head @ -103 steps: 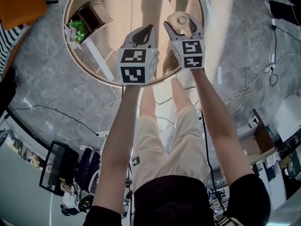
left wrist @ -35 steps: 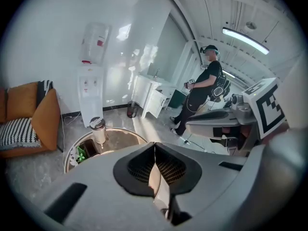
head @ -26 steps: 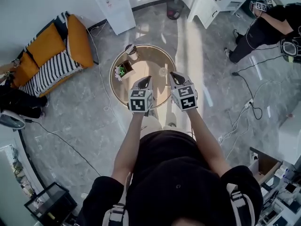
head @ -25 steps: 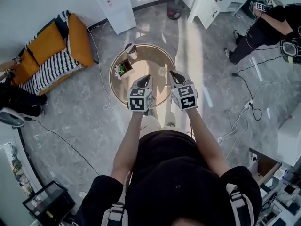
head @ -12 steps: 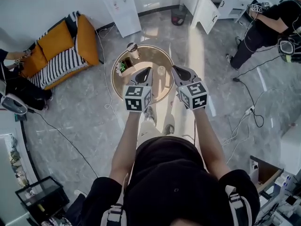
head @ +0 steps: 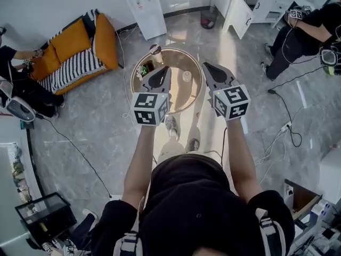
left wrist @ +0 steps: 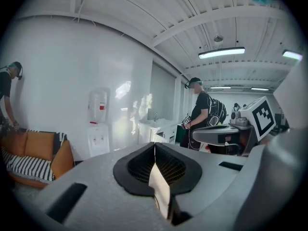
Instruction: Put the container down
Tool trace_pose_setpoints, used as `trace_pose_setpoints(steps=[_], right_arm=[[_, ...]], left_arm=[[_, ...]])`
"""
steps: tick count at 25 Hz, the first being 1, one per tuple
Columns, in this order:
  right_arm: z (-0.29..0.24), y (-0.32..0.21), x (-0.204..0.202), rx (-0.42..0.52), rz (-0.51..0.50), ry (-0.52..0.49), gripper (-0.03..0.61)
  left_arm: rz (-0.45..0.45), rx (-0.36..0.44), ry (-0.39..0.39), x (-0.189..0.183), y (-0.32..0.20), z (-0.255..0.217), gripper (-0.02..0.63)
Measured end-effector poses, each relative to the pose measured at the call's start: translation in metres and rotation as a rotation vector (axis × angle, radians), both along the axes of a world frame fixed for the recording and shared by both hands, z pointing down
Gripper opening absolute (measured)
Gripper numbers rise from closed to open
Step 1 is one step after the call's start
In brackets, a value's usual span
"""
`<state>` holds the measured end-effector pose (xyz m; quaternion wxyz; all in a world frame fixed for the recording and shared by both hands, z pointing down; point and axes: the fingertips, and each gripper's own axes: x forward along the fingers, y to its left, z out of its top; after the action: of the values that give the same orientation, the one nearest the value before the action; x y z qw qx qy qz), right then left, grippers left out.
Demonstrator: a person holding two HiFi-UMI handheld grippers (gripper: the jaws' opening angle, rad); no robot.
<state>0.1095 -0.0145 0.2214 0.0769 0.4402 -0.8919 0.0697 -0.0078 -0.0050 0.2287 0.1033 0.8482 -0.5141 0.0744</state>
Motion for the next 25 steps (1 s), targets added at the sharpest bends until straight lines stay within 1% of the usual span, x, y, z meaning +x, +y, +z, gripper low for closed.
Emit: trace_pose_setpoints(steps=[4, 12, 16, 25], right_arm=[[-0.004, 0.009, -0.004, 0.008, -0.017, 0.016, 0.005], [-0.008, 0.027, -0.008, 0.020, -0.038, 0.024, 0.005], [-0.006, 0.035, -0.011, 0.021, -0.037, 0.034, 0.005], [-0.004, 0.045, -0.003, 0.024, -0.011, 0.044, 0.005]], left_arm=[[-0.013, 0.005, 0.008, -0.001, 0.007, -0.002, 0.018], [-0.009, 0.015, 0.009, 0.003, 0.021, -0.006, 0.018], [-0.011, 0.015, 0.016, -0.001, 0.026, -0.004, 0.018], [0.004, 0.014, 0.023, 0.003, 0.032, 0.002, 0.018]])
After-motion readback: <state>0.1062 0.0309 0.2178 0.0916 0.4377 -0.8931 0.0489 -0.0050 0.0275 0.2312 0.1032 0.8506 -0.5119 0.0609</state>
